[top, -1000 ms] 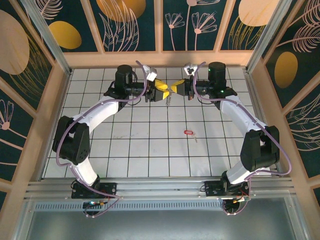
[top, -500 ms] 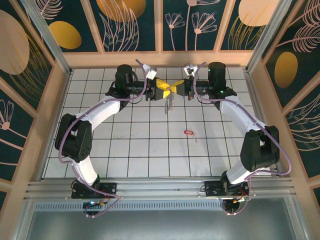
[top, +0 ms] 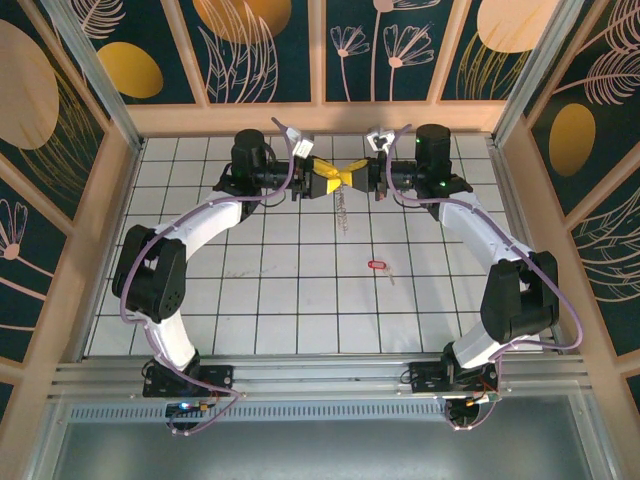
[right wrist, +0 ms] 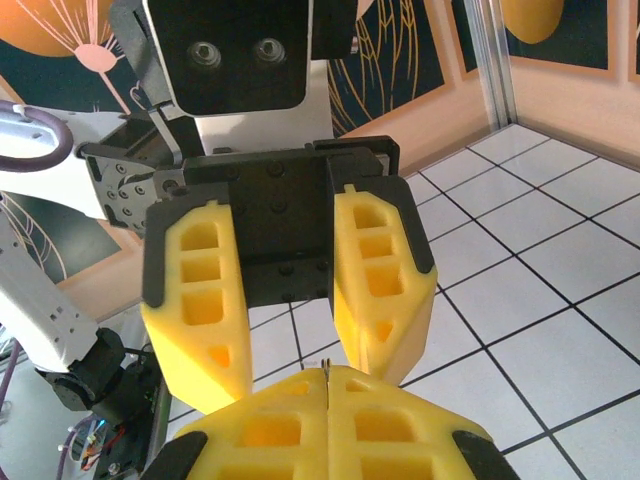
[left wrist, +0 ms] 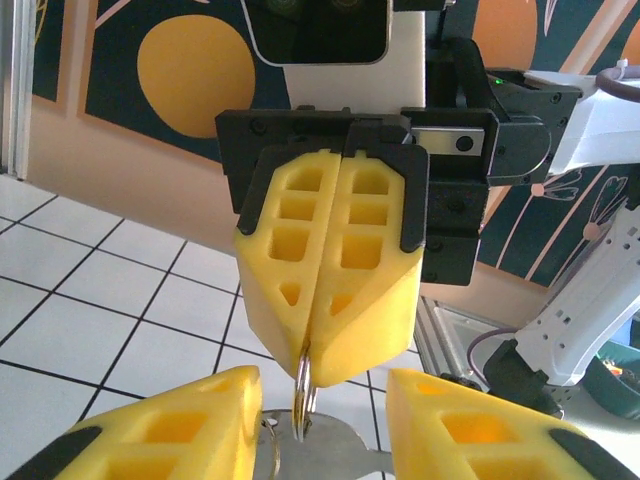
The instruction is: Put the keys on the keyring
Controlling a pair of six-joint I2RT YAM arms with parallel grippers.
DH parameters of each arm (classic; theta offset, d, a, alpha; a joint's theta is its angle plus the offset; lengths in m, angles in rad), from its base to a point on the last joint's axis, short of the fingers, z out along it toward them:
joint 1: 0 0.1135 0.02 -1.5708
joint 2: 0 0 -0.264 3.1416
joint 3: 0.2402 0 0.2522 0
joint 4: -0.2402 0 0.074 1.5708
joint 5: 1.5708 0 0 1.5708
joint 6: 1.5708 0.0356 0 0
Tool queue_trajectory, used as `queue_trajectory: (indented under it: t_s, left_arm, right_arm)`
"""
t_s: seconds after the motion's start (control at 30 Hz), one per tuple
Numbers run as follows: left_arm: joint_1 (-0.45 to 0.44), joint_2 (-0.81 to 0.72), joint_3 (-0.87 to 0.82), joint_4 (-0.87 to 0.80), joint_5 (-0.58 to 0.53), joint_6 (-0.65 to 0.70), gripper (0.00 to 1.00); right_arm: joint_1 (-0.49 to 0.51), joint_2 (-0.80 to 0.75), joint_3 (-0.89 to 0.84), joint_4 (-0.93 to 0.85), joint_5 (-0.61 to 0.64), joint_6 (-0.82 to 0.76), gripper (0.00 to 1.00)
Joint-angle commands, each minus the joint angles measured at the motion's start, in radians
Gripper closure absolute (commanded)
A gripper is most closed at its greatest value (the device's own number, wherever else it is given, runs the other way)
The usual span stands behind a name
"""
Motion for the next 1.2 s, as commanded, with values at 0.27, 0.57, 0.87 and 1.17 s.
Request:
queue_trajectory:
  t_s: [0.27,0.57,0.87,1.17]
  left_arm:
    - [-0.016,0.026,0.033,0.054,0.031,-0.017,0.86]
    - [-0.025,0.010,0.004,0.119,0.005,-0.051,1.00]
    - [-0.025,-0.050,-0.115,0.341,-0.118,-0.146,1.00]
    - [-0.028,-0.072,-0.223,0.618,-0.205,-0.235,1.00]
  right_arm:
    - [0.008,0.000,-0.007,0.046,-0.032,0.004,1.00]
    - [-0.012,-0.025,-0.030,0.145,0.025,0.095,0.71]
    - [-0.093,-0.191,-0.247,0.489,0.224,0.391,0.53]
    - [-0.091,-0.282,-0.449,0.650,0.387,0.544,0.51]
